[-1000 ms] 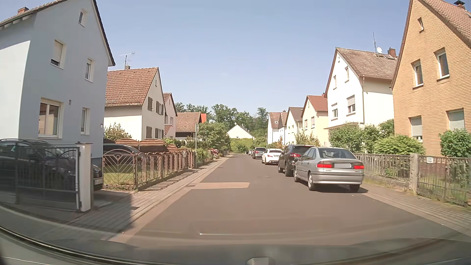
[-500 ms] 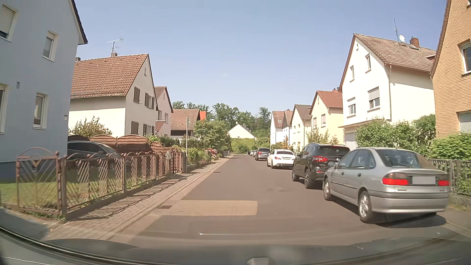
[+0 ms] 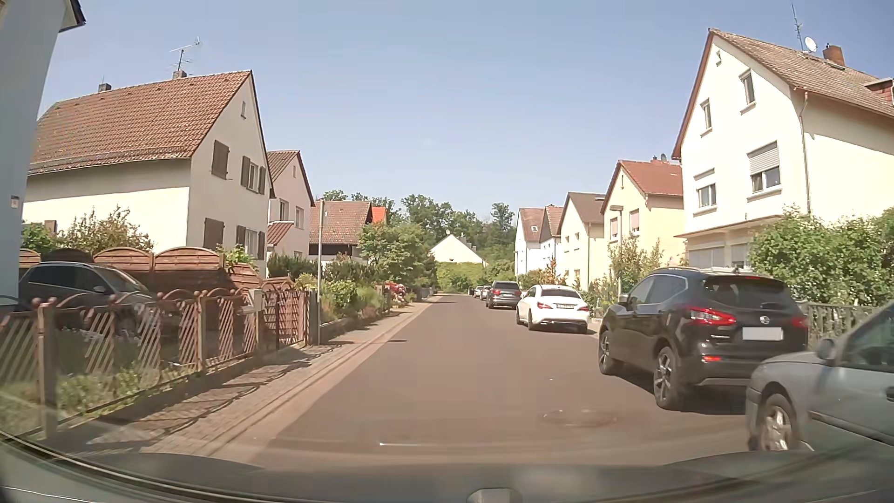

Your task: Follow the waypoints while adhering to traffic rules and regulations

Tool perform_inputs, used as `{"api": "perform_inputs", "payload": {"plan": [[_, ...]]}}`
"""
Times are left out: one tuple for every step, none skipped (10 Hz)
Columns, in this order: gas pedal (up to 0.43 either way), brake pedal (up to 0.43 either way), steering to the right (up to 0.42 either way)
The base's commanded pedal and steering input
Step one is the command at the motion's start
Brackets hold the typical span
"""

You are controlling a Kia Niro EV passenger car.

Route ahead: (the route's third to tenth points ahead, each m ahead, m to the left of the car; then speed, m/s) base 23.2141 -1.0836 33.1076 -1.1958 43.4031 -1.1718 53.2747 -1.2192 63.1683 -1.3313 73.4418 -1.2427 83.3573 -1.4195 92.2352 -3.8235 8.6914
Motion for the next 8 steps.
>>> {"api": "perform_inputs", "payload": {"plan": [[0.059, 0.000, 0.006], [0.059, 0.000, 0.005], [0.059, 0.000, 0.004], [0.059, 0.000, 0.005], [0.059, 0.000, 0.004], [0.059, 0.000, 0.004], [0.059, 0.000, 0.003], [0.059, 0.000, 0.002]]}}
